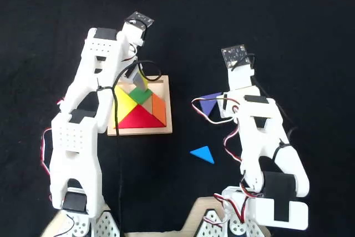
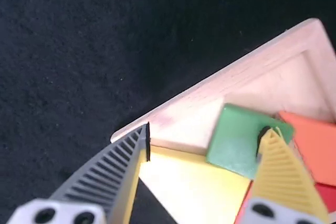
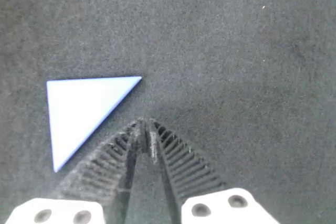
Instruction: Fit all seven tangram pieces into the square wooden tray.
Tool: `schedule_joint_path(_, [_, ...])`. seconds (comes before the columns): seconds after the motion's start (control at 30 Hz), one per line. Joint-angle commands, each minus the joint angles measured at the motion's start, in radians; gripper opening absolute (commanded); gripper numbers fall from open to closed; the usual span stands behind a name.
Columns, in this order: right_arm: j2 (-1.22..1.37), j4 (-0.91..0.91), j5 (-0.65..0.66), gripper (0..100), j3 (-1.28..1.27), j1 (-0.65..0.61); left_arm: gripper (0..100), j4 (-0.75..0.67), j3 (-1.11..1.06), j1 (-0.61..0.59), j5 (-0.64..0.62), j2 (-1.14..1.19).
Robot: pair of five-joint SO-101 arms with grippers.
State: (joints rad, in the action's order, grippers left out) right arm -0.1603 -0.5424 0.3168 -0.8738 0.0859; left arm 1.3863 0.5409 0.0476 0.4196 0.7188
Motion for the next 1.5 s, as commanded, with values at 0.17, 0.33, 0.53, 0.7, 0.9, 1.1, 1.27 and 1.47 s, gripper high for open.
schedule_joint_path(0.17, [-0.001, 0.017, 0.000, 1.1, 0.002, -0.018, 33, 0.012, 0.059, -0.013, 0.038, -0.020])
schedule_joint_path(0.33, [-0.001, 0.017, 0.000, 1.1, 0.002, -0.018, 33, 0.092, 0.110, -0.005, 0.035, -0.018])
schedule_joint_path(0.53, [-0.001, 0.017, 0.000, 1.1, 0.002, -0.020, 33, 0.201, 0.122, 0.081, -0.005, -0.020])
schedule_joint_path(0.7, [-0.001, 0.017, 0.000, 1.1, 0.002, -0.020, 33, 0.155, 0.104, 0.065, -0.006, -0.008])
schedule_joint_path(0.9, [-0.001, 0.017, 0.000, 1.1, 0.002, -0.020, 33, 0.094, 0.065, 0.028, -0.005, -0.008])
schedule_joint_path(1.1, [-0.001, 0.017, 0.000, 1.1, 0.002, -0.020, 33, 0.087, 0.050, 0.024, -0.005, -0.008])
schedule_joint_path(1.27, [-0.001, 0.017, 0.000, 1.1, 0.002, -0.020, 33, 0.087, 0.041, 0.027, -0.005, -0.008])
schedule_joint_path(1.47, [-0.001, 0.017, 0.000, 1.1, 0.002, -0.020, 33, 0.087, 0.041, 0.019, -0.005, -0.008])
